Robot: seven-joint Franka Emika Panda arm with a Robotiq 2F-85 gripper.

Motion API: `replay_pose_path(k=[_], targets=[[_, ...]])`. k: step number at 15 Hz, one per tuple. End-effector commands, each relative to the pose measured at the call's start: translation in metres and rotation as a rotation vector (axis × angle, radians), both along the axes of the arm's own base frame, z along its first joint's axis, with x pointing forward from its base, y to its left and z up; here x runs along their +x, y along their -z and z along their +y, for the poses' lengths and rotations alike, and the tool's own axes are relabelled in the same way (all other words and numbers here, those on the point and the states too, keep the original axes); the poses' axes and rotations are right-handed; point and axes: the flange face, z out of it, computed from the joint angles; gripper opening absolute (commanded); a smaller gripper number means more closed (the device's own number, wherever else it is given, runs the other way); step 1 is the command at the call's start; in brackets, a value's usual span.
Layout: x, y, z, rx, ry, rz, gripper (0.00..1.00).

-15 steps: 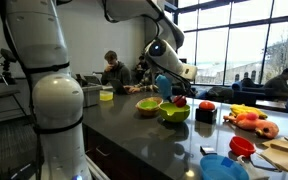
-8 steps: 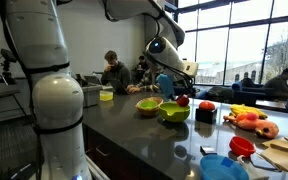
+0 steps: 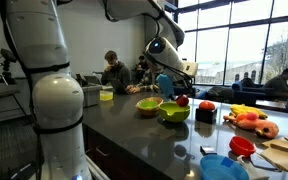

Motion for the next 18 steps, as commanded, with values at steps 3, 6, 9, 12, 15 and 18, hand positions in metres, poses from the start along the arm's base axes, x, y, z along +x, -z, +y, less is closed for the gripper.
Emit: replay_pose_path(k=[3, 6, 9, 12, 15, 18], targets=[[0.01, -0.008, 0.005, -0.024, -0.008, -0.004, 0.01], [0.021, -0.012, 0.01, -0.034, -0.026, -0.01, 0.01], [0.035, -0.014, 0.016, -0.054, -0.042, -0.005, 0.01], [0.045, -0.011, 0.021, -0.074, -0.044, 0.014, 0.01], [0.054, -0.01, 0.023, -0.111, -0.031, 0.041, 0.01], [0.061, -0.007, 0.025, -0.133, -0.022, 0.066, 0.01]])
